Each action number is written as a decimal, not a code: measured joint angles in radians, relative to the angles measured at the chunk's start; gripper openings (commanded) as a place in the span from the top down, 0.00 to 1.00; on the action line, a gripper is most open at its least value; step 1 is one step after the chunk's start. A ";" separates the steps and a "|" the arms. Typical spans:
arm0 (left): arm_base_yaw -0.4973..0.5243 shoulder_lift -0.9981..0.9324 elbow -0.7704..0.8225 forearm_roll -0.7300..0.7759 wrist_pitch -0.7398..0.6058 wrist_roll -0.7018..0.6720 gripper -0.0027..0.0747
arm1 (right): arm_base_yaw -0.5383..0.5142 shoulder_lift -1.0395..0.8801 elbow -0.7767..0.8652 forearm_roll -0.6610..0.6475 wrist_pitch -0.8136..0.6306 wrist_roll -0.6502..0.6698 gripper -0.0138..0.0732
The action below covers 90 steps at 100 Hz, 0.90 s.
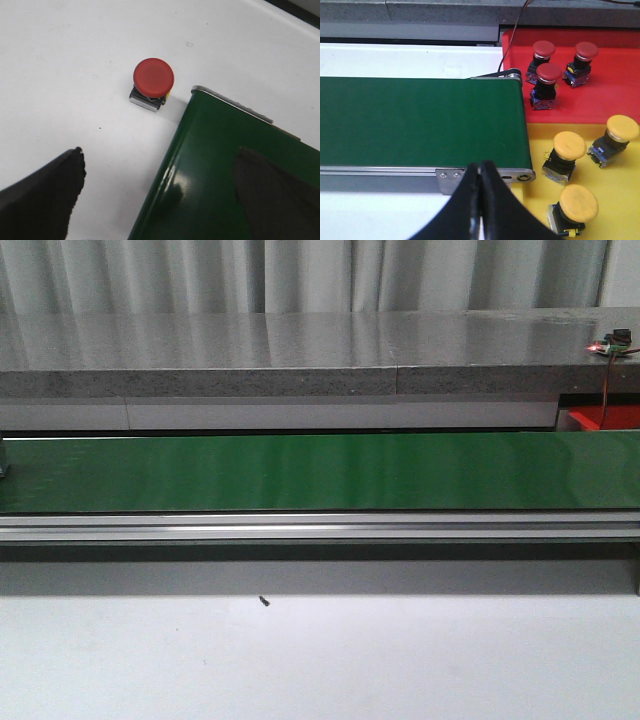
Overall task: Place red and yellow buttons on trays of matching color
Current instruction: 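Grasp the red button from the cluster with the left gripper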
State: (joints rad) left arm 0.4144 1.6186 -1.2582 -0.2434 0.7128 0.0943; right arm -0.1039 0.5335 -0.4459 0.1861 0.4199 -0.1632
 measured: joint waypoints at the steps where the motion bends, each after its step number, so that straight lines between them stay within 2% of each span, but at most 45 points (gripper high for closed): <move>1: 0.002 0.003 -0.002 0.000 0.000 -0.002 0.22 | 0.000 0.000 0.000 0.000 0.000 0.000 0.98; 29: 0.010 0.164 -0.110 -0.004 0.004 -0.043 0.23 | 0.000 0.000 0.000 0.000 0.000 0.000 0.98; 58: 0.010 0.350 -0.275 -0.041 0.066 -0.051 0.23 | 0.000 0.000 0.000 0.001 0.000 0.000 0.98; 90: 0.010 0.466 -0.374 -0.054 0.082 -0.068 0.24 | 0.000 0.000 0.000 0.001 -0.002 0.000 0.98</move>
State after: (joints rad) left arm 0.4245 2.0847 -1.6319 -0.2972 0.7947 0.0262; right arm -0.1039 0.5335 -0.4459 0.1876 0.4183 -0.1632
